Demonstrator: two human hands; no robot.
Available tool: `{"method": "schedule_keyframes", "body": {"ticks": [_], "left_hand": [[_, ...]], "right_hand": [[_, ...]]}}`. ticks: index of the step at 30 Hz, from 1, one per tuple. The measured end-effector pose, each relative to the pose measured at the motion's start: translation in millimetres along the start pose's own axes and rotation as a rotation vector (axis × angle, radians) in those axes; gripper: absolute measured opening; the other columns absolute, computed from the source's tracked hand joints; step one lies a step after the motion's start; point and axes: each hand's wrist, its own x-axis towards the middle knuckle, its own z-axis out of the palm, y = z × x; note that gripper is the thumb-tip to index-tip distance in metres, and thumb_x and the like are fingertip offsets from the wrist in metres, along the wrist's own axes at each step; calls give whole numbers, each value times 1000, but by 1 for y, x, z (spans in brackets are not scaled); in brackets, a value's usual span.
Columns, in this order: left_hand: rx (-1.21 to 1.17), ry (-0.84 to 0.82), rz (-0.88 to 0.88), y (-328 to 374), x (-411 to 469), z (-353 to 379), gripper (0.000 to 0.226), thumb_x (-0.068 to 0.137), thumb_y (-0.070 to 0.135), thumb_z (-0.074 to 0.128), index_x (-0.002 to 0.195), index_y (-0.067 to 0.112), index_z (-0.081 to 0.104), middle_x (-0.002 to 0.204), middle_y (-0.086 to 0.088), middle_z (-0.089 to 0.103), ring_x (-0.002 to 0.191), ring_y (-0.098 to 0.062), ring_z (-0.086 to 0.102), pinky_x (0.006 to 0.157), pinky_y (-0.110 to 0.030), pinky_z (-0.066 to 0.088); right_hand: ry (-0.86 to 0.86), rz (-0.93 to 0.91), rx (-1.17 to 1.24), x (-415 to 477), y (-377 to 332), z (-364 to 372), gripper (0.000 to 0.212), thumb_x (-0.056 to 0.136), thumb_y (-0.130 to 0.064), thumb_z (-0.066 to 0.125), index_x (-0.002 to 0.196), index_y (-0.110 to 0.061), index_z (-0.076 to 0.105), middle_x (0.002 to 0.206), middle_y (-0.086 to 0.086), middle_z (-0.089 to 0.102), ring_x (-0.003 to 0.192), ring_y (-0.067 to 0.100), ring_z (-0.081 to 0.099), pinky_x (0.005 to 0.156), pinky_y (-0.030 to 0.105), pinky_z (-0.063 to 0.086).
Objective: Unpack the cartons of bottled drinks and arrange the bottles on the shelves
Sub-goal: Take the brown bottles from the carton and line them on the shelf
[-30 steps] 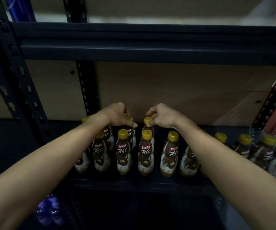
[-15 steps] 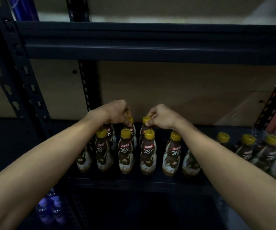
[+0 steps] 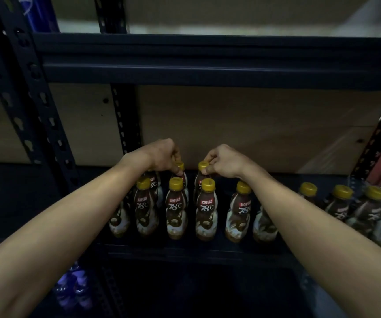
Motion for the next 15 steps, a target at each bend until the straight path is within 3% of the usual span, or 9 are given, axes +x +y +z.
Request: {"method": "schedule_keyframes", "body": {"ticks": [6, 11, 15], "left_hand": [[-51, 22, 3, 4, -7, -3, 45, 82, 51, 73, 113, 18, 67, 108, 5, 67, 102, -15, 63, 93, -34, 51], [-303, 274, 83, 29, -28, -2, 41, 91, 49, 64, 118, 19, 66, 111, 5, 68, 105, -11, 62, 93, -28, 49], [-405, 356, 143, 69, -41, 9, 42, 90, 47, 66, 123, 23, 65, 121, 9, 65, 114, -6, 58, 96, -23, 43]], "right_hand": [[22, -10, 2, -16, 2, -12, 39, 86, -17, 79, 123, -16, 67, 106, -1, 71, 111, 18, 64, 103, 34, 48], [253, -106, 63, -46, 13, -36, 22, 92, -23, 71, 114, -21, 73, 112, -3, 70, 110, 14, 63, 101, 29, 48], [397, -103, 110, -82, 28, -61, 16, 93, -24, 70, 108, -23, 75, 106, -5, 72, 103, 13, 64, 96, 29, 49]]}}
